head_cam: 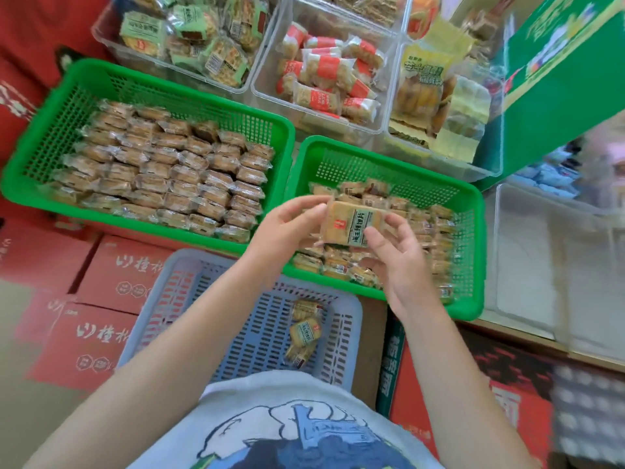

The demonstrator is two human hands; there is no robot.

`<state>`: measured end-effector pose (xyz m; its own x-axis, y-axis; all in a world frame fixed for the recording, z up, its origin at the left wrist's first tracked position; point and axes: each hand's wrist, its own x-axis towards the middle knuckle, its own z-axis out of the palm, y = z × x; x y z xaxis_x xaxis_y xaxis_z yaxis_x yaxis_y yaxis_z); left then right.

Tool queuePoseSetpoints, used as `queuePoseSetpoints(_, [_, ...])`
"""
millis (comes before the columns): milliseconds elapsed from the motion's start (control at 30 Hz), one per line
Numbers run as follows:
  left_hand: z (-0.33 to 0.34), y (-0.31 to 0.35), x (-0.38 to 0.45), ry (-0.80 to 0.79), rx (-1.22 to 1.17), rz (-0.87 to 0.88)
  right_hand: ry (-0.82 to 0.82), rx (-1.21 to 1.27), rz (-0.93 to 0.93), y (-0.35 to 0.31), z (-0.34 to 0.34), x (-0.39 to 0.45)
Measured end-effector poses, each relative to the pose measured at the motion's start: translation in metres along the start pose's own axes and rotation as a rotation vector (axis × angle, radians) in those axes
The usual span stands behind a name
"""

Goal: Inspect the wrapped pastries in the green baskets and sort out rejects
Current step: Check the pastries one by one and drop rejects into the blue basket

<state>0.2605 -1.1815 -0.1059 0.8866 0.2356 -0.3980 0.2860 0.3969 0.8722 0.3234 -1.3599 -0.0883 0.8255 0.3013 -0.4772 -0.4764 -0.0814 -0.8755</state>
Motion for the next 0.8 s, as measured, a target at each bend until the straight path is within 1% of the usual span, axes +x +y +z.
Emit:
queuePoseSetpoints(67, [0.003,-0.001,-0.027,-0.03,-0.123,-0.05,-0.087,0.029,0.007,0.004,0.003,-0.018])
queuePoseSetpoints(200, [0.005,-0.005,-0.063,-0.065,-0.227,-0.032,-0.252,0.048,0.005,0.005,-0.003,-0.049])
queuePoseSetpoints(300, [0.01,-0.008,-0.083,-0.154,-0.266,-0.064,-0.291,0.066,0.031,0.01,-0.011,-0.068])
queuePoseSetpoints(433, [0.019,-0.018,-0.104,-0.291,-0.542,-0.166,-0.338,0.39,-0.009,0.017,-0.012,-0.092])
queuePoseSetpoints(500, [0.023,-0.025,-0.111,-0.333,-0.637,-0.202,-0.358,0.482,-0.026,0.016,-0.009,-0.105])
queuePoseSetpoints(567, [0.027,-0.028,-0.117,-0.341,-0.7,-0.242,-0.354,0.529,-0.041,0.018,-0.007,-0.114])
queuePoseSetpoints(633, [0.03,-0.028,-0.121,-0.323,-0.711,-0.277,-0.315,0.559,-0.056,0.021,-0.008,-0.118])
queuePoseSetpoints(700, [0.029,-0.026,-0.125,-0.318,-0.655,-0.284,-0.247,0.533,-0.078,0.026,-0.009,-0.12])
queuePoseSetpoints(800, [0.025,-0.026,-0.13,-0.283,-0.548,-0.242,-0.159,0.487,-0.103,0.034,-0.008,-0.124])
